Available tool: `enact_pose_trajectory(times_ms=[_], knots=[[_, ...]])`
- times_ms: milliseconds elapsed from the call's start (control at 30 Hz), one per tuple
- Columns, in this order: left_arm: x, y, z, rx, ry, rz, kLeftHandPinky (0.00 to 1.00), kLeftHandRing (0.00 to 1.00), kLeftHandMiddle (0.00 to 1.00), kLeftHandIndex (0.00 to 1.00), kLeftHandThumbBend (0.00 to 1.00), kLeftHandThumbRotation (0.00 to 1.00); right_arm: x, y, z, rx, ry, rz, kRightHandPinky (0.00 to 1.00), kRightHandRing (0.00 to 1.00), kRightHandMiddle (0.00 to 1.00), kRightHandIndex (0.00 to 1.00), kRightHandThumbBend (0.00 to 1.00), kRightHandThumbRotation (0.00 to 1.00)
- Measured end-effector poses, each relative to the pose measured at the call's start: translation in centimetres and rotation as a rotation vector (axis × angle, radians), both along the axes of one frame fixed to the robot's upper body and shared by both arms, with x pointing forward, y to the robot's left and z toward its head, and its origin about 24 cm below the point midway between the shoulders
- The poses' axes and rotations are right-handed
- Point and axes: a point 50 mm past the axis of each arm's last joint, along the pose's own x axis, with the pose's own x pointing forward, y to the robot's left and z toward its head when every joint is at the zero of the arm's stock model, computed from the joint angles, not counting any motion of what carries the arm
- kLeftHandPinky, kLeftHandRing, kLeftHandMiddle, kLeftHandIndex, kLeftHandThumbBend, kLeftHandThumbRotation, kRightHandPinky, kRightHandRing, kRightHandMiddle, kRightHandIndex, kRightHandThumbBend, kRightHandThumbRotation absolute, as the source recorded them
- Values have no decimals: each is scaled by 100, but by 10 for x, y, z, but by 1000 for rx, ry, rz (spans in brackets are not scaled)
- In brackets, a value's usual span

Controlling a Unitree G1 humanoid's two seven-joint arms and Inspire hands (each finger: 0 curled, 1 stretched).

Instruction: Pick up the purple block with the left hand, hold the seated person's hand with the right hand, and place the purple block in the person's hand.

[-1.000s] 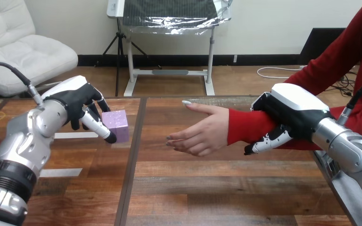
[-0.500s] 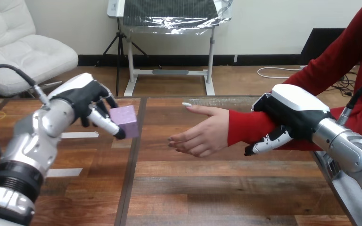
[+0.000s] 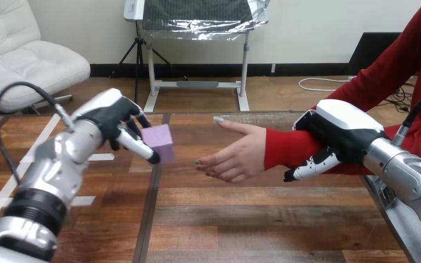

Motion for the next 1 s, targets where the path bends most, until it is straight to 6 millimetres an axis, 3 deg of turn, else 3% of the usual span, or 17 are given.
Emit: enact_pose_trajectory(times_ms=[667, 1000], knots=[[4, -24, -9, -50, 23, -34, 26, 33, 40, 43, 73, 0, 1, 7, 1, 9, 4, 9, 25, 28, 33, 33, 84, 28], [8, -35, -5, -65, 18, -52, 29, 36, 42, 43, 73, 0, 1, 12, 0, 23, 7, 16, 23, 26, 32, 32, 84, 26]])
